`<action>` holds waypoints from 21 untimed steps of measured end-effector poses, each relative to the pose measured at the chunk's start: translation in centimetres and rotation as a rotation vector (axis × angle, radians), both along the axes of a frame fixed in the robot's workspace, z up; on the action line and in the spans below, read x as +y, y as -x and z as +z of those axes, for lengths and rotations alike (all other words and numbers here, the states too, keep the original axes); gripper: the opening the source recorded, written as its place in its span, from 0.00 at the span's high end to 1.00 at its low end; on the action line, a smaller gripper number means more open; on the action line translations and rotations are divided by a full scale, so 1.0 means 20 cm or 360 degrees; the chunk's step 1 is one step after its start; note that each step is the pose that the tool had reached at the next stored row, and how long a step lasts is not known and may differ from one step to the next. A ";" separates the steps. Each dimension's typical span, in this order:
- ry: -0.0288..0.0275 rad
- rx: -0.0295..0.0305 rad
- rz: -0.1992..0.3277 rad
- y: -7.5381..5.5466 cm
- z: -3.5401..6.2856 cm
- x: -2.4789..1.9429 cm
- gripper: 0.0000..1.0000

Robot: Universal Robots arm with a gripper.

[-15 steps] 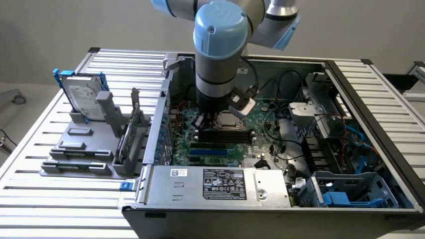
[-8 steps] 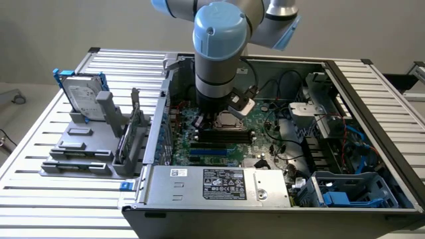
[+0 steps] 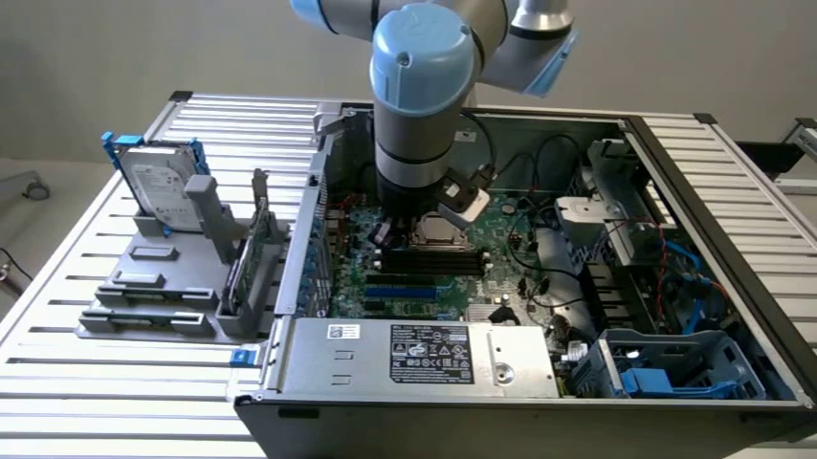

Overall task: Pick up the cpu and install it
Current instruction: 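Install the first cpu locking lever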

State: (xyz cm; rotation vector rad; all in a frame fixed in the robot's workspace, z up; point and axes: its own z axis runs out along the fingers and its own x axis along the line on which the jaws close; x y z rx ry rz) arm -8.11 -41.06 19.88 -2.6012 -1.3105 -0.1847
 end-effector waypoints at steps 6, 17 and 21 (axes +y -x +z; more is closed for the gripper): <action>0.00002 -0.00043 -0.0008 0.00 0.000 0.000 0.89; 0.00001 -0.00060 -0.0008 0.00 0.009 -0.001 0.89; -0.00001 -0.00062 -0.0008 0.00 0.017 -0.005 0.89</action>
